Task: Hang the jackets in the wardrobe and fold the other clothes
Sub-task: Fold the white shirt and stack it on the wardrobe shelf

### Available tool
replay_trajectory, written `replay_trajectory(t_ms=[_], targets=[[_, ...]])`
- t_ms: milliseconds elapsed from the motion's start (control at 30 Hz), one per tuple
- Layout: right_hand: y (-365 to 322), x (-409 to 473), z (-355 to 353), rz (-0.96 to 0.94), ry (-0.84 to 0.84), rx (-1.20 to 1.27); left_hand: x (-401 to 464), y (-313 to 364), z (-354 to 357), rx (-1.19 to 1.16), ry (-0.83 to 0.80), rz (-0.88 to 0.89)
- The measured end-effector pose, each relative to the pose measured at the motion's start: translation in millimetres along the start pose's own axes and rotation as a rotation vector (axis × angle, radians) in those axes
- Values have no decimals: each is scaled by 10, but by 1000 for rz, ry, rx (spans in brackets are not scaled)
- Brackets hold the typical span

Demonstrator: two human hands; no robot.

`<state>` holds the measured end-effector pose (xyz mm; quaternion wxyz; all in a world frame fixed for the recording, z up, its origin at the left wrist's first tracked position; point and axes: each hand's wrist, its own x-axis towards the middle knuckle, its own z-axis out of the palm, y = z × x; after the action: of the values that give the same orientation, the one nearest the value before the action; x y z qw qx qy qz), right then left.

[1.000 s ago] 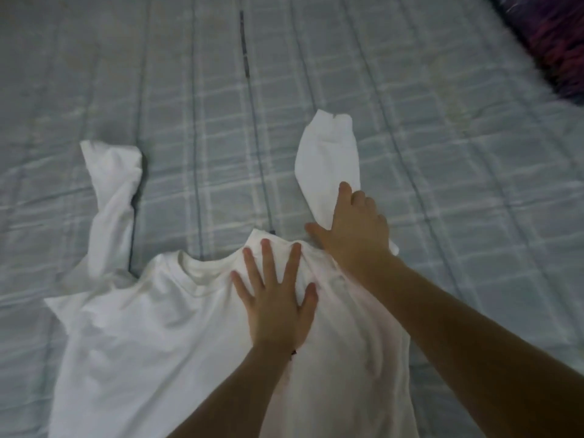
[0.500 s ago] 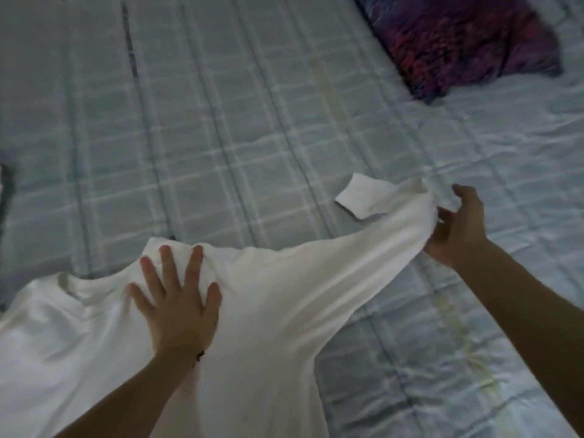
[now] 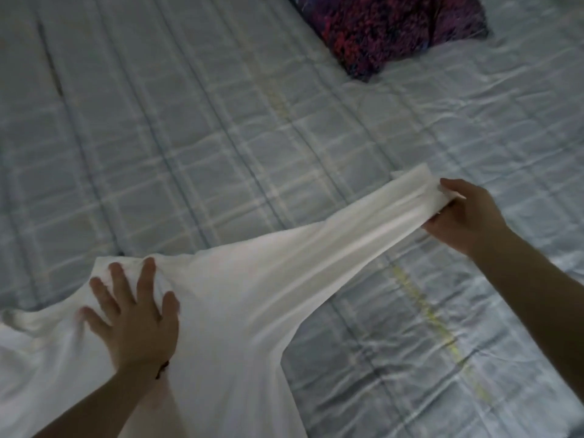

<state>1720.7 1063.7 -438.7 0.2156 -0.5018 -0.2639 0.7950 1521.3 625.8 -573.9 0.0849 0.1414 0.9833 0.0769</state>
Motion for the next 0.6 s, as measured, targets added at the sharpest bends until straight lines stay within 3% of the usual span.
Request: replay_trajectory(t_ms=[133,267,400,467,533,600], targets=[[-193,72,-173,-130,106,85,0,3,-2,-7,11,5],[-366,260,-377,-160,273,-19,-3,-2,12,-18,25,9],[-363,518,-599,32,475,-339,-1,5,1,-21,29,2],[-343,579,-703,38,605,-490,4,42,9,-25,28,4],[-233,583,-706,-43,753,-763,-1,28,6,-20,28,6],[-42,528,-677,-308,859,-1104,-10,10,9,-25,31,12]])
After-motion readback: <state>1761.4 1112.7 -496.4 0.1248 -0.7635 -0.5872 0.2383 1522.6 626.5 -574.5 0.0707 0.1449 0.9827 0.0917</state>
